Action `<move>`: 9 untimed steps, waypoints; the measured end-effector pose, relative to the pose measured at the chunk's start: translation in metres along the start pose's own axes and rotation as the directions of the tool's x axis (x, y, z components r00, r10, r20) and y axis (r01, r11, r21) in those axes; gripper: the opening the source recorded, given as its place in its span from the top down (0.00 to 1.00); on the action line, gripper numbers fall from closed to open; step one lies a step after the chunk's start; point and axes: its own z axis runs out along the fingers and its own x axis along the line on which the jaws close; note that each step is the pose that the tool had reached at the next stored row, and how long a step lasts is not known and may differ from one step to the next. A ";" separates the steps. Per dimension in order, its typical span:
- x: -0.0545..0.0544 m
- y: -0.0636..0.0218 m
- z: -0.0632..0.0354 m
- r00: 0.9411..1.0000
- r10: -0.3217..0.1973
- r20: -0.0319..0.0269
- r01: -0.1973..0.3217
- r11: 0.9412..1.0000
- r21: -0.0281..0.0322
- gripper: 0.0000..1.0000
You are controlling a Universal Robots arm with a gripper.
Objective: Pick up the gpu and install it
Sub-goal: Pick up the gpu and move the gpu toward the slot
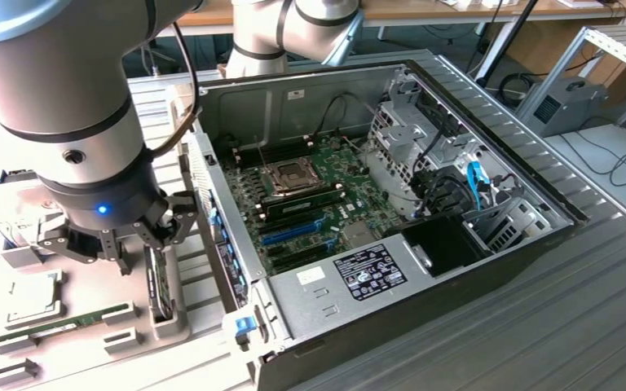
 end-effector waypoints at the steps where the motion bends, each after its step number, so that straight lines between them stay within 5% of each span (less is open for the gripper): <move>1: 0.000 0.0002 0.0003 1.000 0.000 0.000 0.000 1.000 0.000 0.58; 9: 0.002 0.0016 0.0034 1.000 0.000 0.000 0.000 1.000 0.000 0.58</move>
